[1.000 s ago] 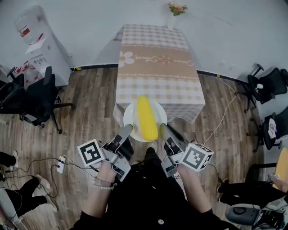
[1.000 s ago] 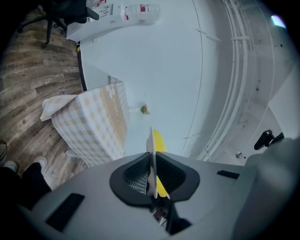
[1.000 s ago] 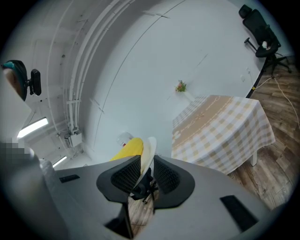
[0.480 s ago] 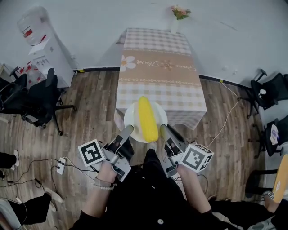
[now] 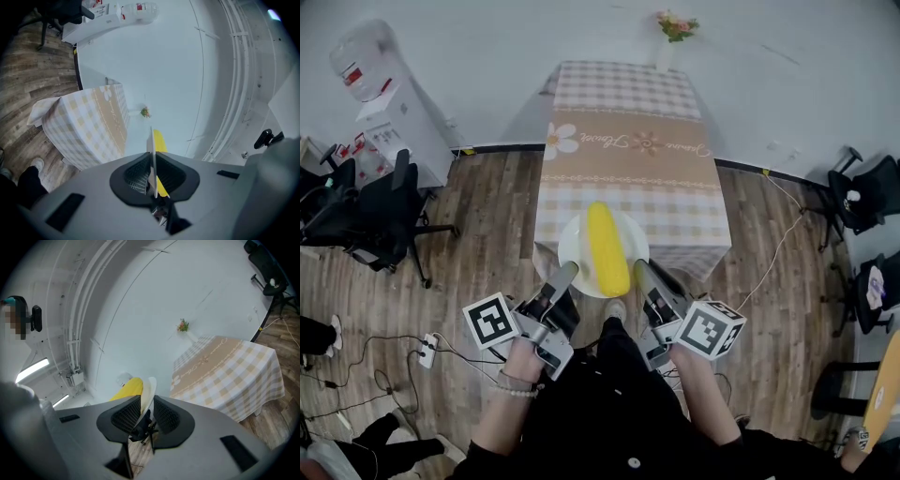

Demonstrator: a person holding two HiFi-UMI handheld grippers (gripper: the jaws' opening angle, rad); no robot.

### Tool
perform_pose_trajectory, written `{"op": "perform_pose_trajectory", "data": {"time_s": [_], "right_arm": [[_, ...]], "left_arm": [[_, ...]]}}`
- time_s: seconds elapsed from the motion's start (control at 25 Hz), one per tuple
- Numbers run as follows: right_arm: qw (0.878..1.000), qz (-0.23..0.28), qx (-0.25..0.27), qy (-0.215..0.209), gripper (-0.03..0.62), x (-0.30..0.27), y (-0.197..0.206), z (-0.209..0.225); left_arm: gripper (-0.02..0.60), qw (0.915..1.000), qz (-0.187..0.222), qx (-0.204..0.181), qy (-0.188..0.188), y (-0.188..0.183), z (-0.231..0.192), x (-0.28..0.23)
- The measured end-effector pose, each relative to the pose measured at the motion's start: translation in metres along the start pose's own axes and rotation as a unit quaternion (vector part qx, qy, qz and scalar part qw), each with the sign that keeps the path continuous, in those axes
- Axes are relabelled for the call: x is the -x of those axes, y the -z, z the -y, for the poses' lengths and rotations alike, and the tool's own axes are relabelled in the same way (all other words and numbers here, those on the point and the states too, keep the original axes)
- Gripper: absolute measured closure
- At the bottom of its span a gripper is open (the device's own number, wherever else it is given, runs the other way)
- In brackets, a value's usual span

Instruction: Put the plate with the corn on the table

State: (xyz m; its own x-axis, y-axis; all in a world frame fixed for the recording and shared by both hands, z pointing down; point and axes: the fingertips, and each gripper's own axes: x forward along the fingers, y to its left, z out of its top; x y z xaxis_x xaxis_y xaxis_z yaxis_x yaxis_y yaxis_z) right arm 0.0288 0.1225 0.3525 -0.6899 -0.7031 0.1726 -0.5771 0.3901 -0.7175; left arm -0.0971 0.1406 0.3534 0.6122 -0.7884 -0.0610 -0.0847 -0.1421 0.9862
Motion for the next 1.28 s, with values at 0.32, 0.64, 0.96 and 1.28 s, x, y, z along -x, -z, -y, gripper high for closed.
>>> {"op": "perform_pose_trajectory", "data": {"time_s": [0.32, 0.64, 0.96, 1.28], "right_arm": [[1.000, -0.018, -0.003, -0.010, 0.480, -0.029, -0.030, 0.029], [0.999, -0.039, 0.000, -0.022, 0.480, -0.058, -0.068, 0.060], [0.998, -0.049, 0.012, -0.039, 0.480, -0.078, -0.110, 0.085], [0.997, -0.058, 0.014, -0.057, 0.480, -0.100, -0.141, 0.103]], "left_arm": [[0.548, 0.9999, 0.014, 0.001, -0.008, -0.017, -0.009, -0.041], [0.548, 0.9993, 0.035, 0.003, -0.011, -0.034, -0.016, -0.090], [0.548, 0.9986, 0.052, 0.001, -0.007, -0.047, -0.015, -0.139], [0.548, 0.9973, 0.072, -0.002, -0.012, -0.061, -0.016, -0.174]]}}
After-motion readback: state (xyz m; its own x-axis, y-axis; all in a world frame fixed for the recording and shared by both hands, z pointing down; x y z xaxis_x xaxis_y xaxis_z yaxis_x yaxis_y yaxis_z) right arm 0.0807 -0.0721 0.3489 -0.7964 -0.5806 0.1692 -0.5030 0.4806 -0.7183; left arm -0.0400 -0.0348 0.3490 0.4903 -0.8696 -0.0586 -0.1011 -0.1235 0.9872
